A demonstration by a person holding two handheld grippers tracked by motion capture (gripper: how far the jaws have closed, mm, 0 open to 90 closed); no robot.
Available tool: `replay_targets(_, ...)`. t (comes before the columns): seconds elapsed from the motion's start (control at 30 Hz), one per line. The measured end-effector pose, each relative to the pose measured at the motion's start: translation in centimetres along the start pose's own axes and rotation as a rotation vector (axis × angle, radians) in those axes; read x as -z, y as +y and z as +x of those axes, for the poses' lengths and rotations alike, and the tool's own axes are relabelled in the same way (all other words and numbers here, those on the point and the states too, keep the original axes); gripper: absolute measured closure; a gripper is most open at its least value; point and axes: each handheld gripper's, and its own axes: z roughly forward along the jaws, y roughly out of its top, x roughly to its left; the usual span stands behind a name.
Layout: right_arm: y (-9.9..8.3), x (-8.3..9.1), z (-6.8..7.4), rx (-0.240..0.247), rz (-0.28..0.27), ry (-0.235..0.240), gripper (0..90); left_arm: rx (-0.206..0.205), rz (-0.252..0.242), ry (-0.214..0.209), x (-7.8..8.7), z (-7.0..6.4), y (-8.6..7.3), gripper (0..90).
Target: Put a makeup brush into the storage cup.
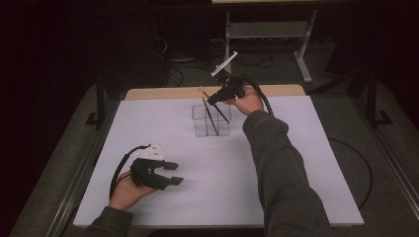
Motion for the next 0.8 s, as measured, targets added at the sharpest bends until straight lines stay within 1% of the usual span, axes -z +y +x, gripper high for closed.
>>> replay_targets(0.07,-0.3,-0.1,0.0,-0.003,-0.001,-0.005,82.2,0.005,0.001,-0.001,0.0,0.0,0.0,42.5)
replay_targets(0.17,-0.6,0.0,-0.1,-0.014,-0.003,-0.001,82.2,0.006,-0.001,-0.004,0.0,0.0,0.0,42.5)
replay_targets(0.3,-1.0,0.1,-0.1,-0.021,-0.011,-0.015,82.1,0.007,0.000,-0.004,-0.1,0.0,0.0,42.3)
replay_targets(0.37,-1.2,0.1,-0.1,-0.021,-0.011,-0.015,82.1,0.008,0.000,-0.005,-0.1,0.0,-0.1,42.0)
replay_targets(0.57,-1.9,0.0,-0.1,-0.044,-0.002,-0.021,82.0,0.011,0.001,-0.005,-0.1,0.0,-0.1,41.8)
replay_targets(0.63,-2.1,-0.1,-0.2,-0.041,-0.003,-0.022,82.0,0.013,-0.001,-0.003,-0.1,0.0,-0.1,41.8)
replay_targets(0.7,-2.1,-0.1,-0.2,-0.054,0.002,-0.023,82.0,0.010,-0.005,0.004,-0.1,0.1,-0.1,41.9)
replay_targets(0.8,-2.3,-0.1,-0.2,-0.048,-0.004,-0.027,82.0,0.012,-0.008,0.004,0.0,0.1,-0.1,42.0)
